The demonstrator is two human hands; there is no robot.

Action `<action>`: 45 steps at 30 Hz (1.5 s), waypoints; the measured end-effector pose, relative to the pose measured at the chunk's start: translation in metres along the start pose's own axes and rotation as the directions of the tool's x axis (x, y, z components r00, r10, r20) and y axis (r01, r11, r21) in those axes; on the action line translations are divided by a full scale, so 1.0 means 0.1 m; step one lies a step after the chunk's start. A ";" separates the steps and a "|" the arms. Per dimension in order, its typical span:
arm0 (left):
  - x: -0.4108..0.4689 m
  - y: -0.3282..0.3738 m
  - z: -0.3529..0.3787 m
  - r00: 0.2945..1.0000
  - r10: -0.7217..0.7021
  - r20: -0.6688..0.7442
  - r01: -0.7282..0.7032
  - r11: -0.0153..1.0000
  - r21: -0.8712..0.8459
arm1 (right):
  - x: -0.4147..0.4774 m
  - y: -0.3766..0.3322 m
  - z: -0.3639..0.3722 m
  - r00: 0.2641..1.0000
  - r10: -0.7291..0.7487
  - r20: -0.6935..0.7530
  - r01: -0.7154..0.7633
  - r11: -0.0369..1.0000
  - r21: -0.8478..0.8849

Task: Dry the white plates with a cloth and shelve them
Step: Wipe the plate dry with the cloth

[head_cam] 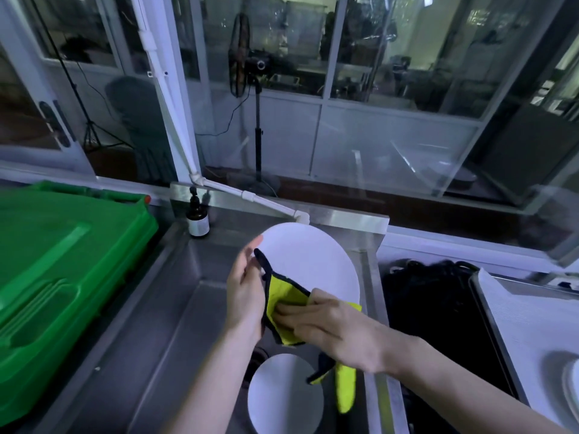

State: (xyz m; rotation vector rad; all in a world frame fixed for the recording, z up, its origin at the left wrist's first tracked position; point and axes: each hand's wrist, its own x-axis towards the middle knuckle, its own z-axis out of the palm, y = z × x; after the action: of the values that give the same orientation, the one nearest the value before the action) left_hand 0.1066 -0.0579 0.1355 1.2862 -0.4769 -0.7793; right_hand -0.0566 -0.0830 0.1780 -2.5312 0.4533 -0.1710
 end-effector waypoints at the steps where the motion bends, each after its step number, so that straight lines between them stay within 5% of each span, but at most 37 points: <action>1: 0.00 0.02 -0.02 1.000 0.006 0.001 -0.006 1.000 0.016 | 0.04 0.00 0.00 0.998 -0.069 -0.008 0.068 0.995 -0.072; 4: -0.02 0.07 -0.02 1.000 0.019 0.017 -0.020 1.000 0.022 | 0.22 -0.01 0.00 0.997 -0.009 -0.073 -0.004 0.986 -0.165; 11: 0.03 0.13 -0.12 0.997 0.060 0.042 -0.059 0.998 -0.018 | 0.51 0.11 -0.26 0.923 0.285 -0.260 -0.290 0.957 0.022; 15: 0.05 0.16 -0.13 0.996 0.092 0.017 -0.091 0.992 -0.083 | 0.49 0.07 -0.13 0.854 0.330 -0.403 -0.442 0.868 -0.226; 22: 0.00 0.13 -0.05 0.995 0.088 0.044 -0.084 0.993 -0.086 | 0.48 -0.21 0.26 0.946 0.043 -0.322 -0.106 0.978 -0.180; 30: -0.16 0.12 0.13 0.992 0.118 0.049 -0.111 0.984 -0.140 | 0.84 0.00 0.12 0.819 0.302 -0.489 -0.373 0.927 -0.052; 34: -0.07 0.21 0.01 0.985 0.166 -0.043 -0.168 0.985 -0.042 | 0.64 0.34 -0.08 0.686 0.462 -0.562 -0.639 0.753 -0.161; 36: -0.02 0.26 -0.07 0.985 0.141 -0.096 -0.150 0.984 -0.095 | 0.42 0.41 -0.11 0.724 0.455 -0.519 -0.646 0.710 -0.280; 41: 0.03 0.17 -0.11 0.997 0.039 -0.059 -0.048 0.987 -0.154 | 0.15 0.07 0.20 0.970 0.151 -0.190 -0.201 0.940 -0.274; 45: -0.06 0.08 -0.02 0.999 0.035 -0.021 -0.038 0.987 -0.159 | 0.45 -0.12 0.32 0.969 0.077 -0.236 -0.143 0.950 -0.277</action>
State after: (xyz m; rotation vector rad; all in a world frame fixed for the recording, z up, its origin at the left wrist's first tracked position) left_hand 0.1057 -0.0509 0.1431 1.1324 -0.4142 -0.7594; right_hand -0.0046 -0.0733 0.1585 -2.7775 0.7586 -0.3731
